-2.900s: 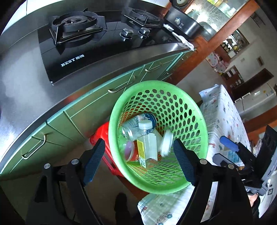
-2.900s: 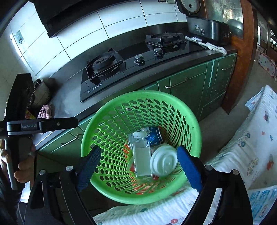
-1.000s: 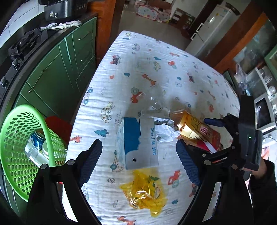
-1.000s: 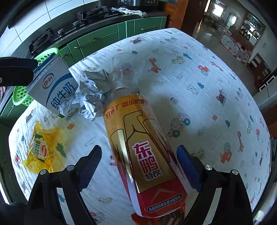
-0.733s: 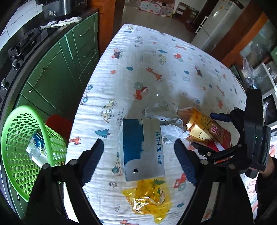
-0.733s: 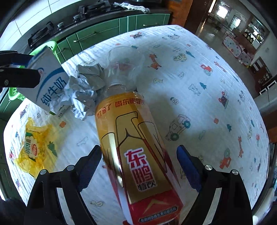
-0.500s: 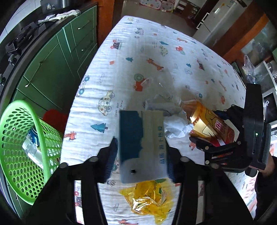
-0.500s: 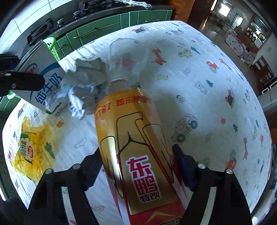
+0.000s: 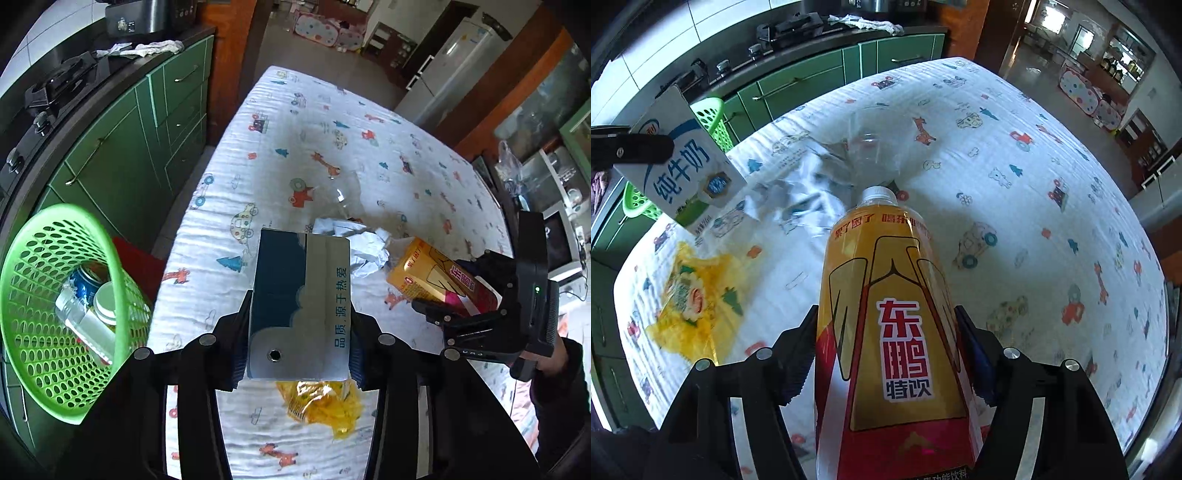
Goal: Collect trash
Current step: 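Carry the carton and bottle to the basket and release both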
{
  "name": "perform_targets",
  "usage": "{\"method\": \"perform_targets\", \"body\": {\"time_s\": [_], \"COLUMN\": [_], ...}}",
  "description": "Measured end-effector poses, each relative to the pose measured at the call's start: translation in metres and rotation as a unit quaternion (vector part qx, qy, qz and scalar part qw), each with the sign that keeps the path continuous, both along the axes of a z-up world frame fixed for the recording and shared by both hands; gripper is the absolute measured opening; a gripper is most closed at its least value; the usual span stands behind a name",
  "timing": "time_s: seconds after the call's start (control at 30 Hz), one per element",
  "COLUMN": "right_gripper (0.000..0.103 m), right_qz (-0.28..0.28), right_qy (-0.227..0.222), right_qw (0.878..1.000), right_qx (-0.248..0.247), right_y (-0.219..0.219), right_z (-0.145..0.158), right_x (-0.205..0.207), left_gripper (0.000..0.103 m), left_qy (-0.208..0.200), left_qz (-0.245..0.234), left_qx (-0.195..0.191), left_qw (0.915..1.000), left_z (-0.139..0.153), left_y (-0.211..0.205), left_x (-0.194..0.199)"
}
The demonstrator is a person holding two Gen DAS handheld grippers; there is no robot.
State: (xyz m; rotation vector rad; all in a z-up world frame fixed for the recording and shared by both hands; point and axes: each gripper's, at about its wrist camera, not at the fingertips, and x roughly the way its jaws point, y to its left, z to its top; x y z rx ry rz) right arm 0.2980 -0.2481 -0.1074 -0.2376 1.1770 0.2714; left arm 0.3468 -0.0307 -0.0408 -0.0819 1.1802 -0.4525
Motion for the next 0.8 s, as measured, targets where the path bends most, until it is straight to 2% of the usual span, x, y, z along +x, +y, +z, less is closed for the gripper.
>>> {"method": "perform_targets", "body": {"time_s": [0.2, 0.43, 0.6, 0.8], "right_gripper": [0.067, 0.067, 0.067, 0.067], "right_qz": [-0.003, 0.026, 0.055, 0.082], "right_qy": [-0.031, -0.063, -0.072, -0.072], "right_qw": [0.999, 0.996, 0.993, 0.99], "right_qx": [0.026, 0.055, 0.072, 0.094], "right_y": [0.004, 0.04, 0.083, 0.138], "right_z": [0.028, 0.064, 0.075, 0.08], "right_x": [-0.022, -0.029, -0.019, -0.001], "left_gripper": [0.043, 0.043, 0.043, 0.043], "left_qy": [-0.021, -0.045, -0.038, -0.004], "left_qz": [0.03, 0.1, 0.149, 0.196], "left_qx": [-0.016, -0.004, 0.013, 0.034], "left_qw": [0.9992, 0.994, 0.9881, 0.98], "left_z": [0.019, 0.035, 0.024, -0.008], "left_y": [0.043, 0.12, 0.176, 0.232], "left_x": [-0.014, -0.018, -0.006, 0.015]}}
